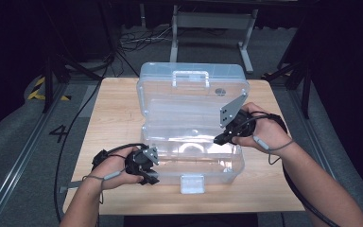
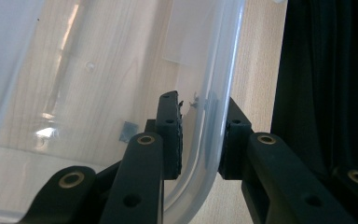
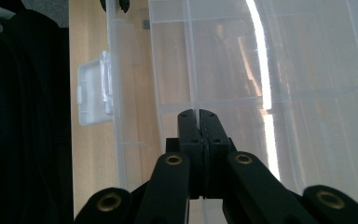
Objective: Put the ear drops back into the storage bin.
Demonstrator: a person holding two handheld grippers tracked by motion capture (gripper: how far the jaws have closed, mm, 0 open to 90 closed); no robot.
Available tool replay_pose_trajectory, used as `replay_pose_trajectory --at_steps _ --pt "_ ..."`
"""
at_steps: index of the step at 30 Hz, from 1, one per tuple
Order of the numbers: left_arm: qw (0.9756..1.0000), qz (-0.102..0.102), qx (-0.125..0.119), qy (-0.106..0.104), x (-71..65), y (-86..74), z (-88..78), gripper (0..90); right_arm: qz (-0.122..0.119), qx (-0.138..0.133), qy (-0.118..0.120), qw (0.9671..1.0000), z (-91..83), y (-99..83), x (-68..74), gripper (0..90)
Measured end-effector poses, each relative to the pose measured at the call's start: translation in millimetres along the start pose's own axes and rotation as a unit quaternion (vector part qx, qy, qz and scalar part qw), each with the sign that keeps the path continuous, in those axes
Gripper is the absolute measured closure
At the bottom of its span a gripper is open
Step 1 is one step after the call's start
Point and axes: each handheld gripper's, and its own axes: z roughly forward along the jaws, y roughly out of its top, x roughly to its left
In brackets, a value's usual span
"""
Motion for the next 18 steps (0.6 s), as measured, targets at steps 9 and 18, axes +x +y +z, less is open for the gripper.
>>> replay_pose_trajectory --at_steps 9,18 --pt "0.9992 0.001 -0.039 -0.005 -7.4 2.3 -13.5 64.3 0.000 0.000 0.003 1.0000 1.6 -1.3 2.9 89.9" --pt "0.9940 -0.003 -0.109 -0.005 -21.3 1.9 -47.5 55.5 -0.002 -0.004 0.002 1.0000 2.6 -2.6 4.4 89.9"
